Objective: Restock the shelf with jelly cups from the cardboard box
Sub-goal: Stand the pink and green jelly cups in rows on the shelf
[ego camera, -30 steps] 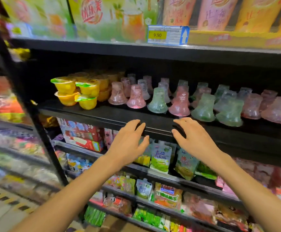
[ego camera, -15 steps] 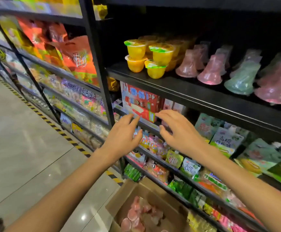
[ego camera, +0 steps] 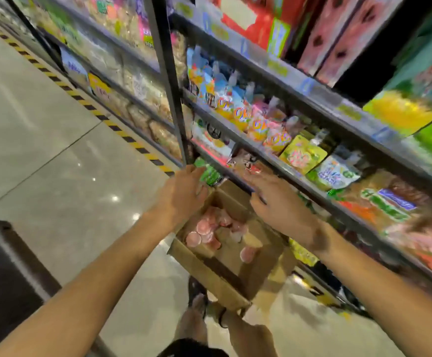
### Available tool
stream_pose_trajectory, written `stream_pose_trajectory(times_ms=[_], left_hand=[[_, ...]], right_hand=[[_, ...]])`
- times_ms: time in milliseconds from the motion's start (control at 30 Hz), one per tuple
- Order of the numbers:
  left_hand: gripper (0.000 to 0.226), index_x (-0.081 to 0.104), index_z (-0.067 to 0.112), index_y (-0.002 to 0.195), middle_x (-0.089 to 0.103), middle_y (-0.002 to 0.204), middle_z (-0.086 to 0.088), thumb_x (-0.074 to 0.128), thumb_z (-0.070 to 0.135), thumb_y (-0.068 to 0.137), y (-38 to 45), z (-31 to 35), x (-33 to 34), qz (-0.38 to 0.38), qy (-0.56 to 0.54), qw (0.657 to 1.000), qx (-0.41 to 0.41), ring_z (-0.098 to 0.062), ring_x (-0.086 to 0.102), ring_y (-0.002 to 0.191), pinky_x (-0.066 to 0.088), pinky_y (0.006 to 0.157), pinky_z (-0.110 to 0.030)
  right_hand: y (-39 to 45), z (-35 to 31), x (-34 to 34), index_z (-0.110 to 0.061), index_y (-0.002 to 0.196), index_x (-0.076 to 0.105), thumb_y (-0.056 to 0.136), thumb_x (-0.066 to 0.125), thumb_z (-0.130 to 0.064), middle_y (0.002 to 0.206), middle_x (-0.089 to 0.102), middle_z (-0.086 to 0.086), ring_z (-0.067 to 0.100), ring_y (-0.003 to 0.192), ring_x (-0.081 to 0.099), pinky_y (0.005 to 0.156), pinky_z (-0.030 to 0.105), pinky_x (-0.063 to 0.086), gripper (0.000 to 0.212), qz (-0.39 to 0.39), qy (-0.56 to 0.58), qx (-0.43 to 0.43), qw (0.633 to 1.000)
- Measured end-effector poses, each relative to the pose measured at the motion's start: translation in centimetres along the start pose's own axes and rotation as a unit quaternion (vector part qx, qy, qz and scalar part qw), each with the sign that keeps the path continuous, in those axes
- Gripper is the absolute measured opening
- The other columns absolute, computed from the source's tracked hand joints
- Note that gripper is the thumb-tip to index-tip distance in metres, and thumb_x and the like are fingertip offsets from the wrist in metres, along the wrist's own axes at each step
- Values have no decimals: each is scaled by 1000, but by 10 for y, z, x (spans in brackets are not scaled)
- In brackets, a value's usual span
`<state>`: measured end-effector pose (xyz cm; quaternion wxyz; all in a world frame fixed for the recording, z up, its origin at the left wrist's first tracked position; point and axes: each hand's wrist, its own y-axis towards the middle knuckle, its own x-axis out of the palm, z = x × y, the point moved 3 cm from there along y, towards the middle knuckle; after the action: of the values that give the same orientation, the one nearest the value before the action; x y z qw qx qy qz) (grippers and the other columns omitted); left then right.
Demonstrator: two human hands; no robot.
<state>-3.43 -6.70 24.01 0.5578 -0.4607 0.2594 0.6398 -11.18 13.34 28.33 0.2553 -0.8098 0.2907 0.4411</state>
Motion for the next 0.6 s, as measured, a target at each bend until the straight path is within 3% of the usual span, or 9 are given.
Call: stream_pose_trajectory(times_ms=[100, 200, 333, 400, 500, 600], left_hand=[[63, 49, 16, 138, 56, 128, -10, 34, 46, 85, 0, -17, 63, -61, 1, 998, -25, -32, 53, 118, 46, 96, -45], [71, 53, 17, 133, 57, 125, -8, 27, 56, 80, -4, -39, 132, -95, -34, 995, -21, -27, 55, 115, 45, 94, -36], [34, 53, 28, 118, 58, 105, 1, 40, 44, 92, -7, -69, 217, -145, -70, 985, -56, -18, 59, 90, 49, 77, -32], [26, 50, 29, 101, 59, 100, -1, 35, 46, 89, -9, -78, 255, -164, -69, 981, -72, -19, 59, 92, 49, 80, -34], [14, 59, 19, 100, 61, 98, -5, 53, 28, 92, -7, -88, 309, -166, -60, 980, -97, -20, 58, 97, 44, 81, -29], [17, 64, 8, 104, 67, 96, -11, 63, 12, 88, -3, -99, 369, -182, -91, 975, -93, -26, 67, 89, 53, 80, -32]], right_hand=[[4, 39, 59, -11, 138, 55, 91, 54, -9, 139, 56, 9, 25, 131, 49, 108, 29, 33, 47, -54, 23, 47, 997], [3, 76, 116, -8, 136, 57, 90, 57, -6, 136, 58, 13, 28, 128, 52, 106, 27, 31, 45, -92, 61, 106, 988], [-5, 121, 176, -13, 127, 63, 89, 57, -10, 122, 66, 9, 26, 116, 61, 101, 38, 45, 39, -80, 110, 188, 973], [-8, 144, 202, -17, 122, 66, 88, 58, -8, 115, 69, 6, 24, 109, 64, 96, 36, 48, 36, -91, 127, 219, 963], [-11, 178, 242, -27, 113, 67, 87, 55, -5, 102, 68, 1, 18, 97, 64, 86, 23, 45, 36, -105, 160, 279, 941], [-16, 217, 290, -12, 118, 68, 87, 54, -16, 112, 68, 4, 21, 104, 63, 81, 20, 38, 35, -102, 186, 317, 924]])
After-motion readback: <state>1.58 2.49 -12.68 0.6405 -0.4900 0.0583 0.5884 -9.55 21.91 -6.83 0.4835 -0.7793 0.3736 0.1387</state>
